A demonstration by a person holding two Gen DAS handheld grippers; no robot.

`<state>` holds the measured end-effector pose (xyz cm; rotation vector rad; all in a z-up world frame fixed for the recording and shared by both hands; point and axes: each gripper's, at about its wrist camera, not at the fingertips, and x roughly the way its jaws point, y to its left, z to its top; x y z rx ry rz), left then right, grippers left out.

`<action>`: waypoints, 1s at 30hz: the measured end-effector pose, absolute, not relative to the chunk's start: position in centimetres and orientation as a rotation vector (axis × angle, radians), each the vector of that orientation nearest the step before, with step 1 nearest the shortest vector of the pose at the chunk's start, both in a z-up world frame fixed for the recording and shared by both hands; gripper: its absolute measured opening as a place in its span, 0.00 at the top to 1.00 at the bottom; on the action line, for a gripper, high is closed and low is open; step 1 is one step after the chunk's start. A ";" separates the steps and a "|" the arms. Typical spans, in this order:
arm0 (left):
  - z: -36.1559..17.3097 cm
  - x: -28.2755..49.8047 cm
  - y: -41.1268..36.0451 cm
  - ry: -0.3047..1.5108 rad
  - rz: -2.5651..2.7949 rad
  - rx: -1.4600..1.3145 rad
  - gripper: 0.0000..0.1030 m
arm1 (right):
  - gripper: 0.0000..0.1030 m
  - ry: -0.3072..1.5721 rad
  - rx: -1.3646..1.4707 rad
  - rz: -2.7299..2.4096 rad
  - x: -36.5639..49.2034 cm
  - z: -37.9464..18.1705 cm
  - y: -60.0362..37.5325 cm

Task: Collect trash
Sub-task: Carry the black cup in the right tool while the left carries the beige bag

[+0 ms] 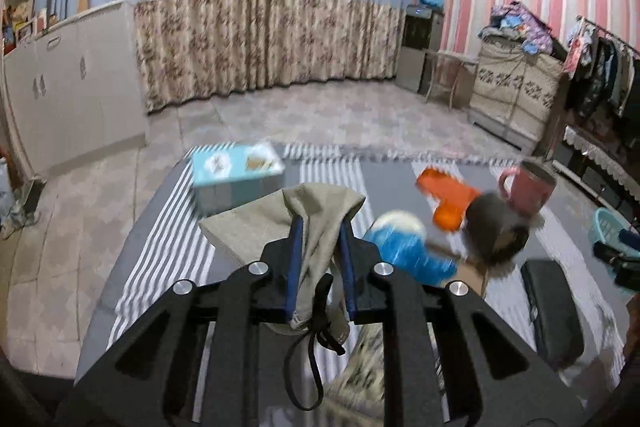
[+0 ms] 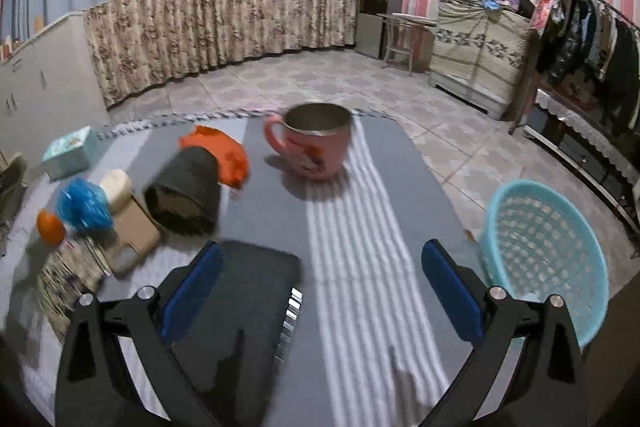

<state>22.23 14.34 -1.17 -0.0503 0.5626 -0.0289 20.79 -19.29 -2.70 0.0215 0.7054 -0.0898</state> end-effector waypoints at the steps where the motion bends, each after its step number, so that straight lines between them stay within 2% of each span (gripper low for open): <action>1: -1.0 22.9 14.0 0.552 -0.035 -0.046 0.84 | 0.05 0.702 0.021 -0.080 21.3 -2.6 -18.7; 9: -2.2 26.7 13.4 0.561 -0.038 -0.023 0.84 | 0.05 0.708 0.032 0.016 25.9 -2.2 -13.8; 17: -3.1 27.5 14.5 0.592 -0.026 -0.047 0.84 | 0.06 0.827 -0.018 0.042 31.0 -4.9 -9.7; 21: -3.4 27.6 14.4 0.606 -0.022 -0.041 0.84 | 0.36 0.906 0.013 0.106 32.1 -6.4 -9.3; 26: -3.1 27.4 13.9 0.609 -0.011 -0.012 0.84 | 0.38 0.870 -0.008 0.127 31.2 -5.9 -9.2; 30: -2.2 26.8 13.0 0.604 -0.013 -0.001 0.84 | 0.38 0.777 -0.005 0.115 28.9 -2.9 -11.3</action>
